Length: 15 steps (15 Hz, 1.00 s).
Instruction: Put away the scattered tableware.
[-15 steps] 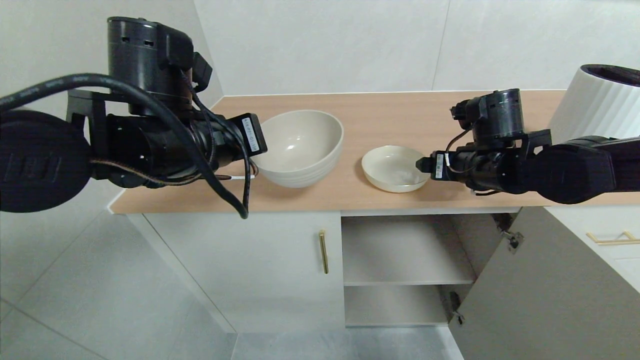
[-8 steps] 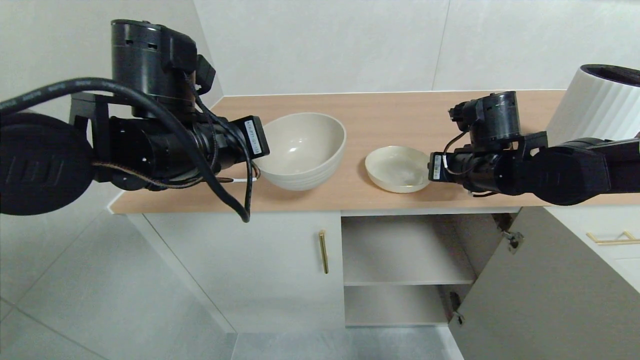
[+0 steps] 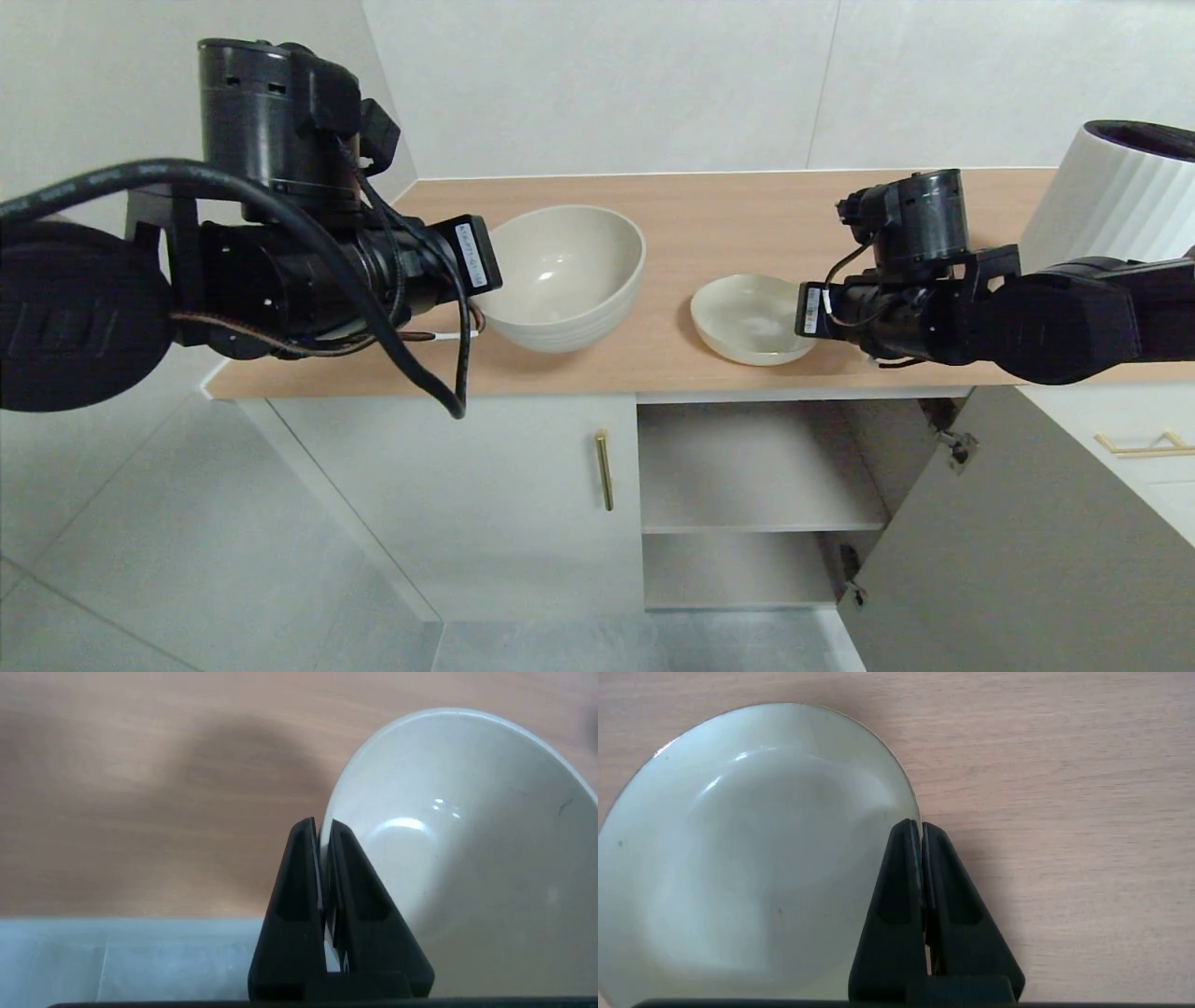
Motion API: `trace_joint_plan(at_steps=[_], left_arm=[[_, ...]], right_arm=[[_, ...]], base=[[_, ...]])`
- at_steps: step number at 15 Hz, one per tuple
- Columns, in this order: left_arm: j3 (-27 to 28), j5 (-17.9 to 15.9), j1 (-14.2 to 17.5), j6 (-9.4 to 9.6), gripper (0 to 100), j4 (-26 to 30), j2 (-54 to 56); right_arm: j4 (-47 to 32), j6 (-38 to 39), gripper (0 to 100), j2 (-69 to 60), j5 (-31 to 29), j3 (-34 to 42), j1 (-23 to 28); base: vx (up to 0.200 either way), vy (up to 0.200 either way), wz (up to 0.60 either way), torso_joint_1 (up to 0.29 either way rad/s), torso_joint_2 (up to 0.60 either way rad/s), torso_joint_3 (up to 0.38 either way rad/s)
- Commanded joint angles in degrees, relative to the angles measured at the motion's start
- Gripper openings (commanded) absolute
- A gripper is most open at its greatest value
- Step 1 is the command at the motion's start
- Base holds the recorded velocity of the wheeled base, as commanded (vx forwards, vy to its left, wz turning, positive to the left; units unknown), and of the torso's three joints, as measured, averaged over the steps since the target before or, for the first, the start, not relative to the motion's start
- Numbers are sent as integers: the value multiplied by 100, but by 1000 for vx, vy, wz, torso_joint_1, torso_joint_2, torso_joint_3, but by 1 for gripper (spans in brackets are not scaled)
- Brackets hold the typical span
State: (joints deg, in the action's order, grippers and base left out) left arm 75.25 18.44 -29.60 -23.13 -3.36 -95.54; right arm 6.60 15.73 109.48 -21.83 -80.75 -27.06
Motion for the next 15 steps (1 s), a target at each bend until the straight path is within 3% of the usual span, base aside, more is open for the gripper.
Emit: trace_joint_plan(at_steps=[1,4,5,7,10,12,14,15], left_arm=[[-195,1,-2,142,0,-138,44],[-670,-16,-55,370,0,-165,369],[-925,-16,-64,537,0,-173,483],[-1197,1,-143,484,0,-235,589],[-1821,28,-143,45,0,-384,1055],[-2252,-78,-231,54,0,-375,1679],[-2331,-113,-266,54,0,-375,1758],[-2832,-315,-318,45,0,-375,1969]], right_arm=[[8,9,0,-138,12,42,-1],[0,185,0,-639,469,367,-1],[-9,229,0,-955,654,631,-1],[-18,220,0,-1403,716,930,8],[-150,212,0,-2203,1032,1554,-1],[-167,220,0,-2476,1199,1975,-1],[-176,220,0,-2511,1208,2046,8],[-167,220,0,-2669,1243,2547,8]], base=[[0,0,0,0,0,0],[0,0,0,0,0,0],[0,0,0,0,0,0],[0,0,0,0,0,0],[0,0,0,0,0,0],[0,0,0,0,0,0],[0,0,0,0,0,0],[0,0,0,0,0,0]])
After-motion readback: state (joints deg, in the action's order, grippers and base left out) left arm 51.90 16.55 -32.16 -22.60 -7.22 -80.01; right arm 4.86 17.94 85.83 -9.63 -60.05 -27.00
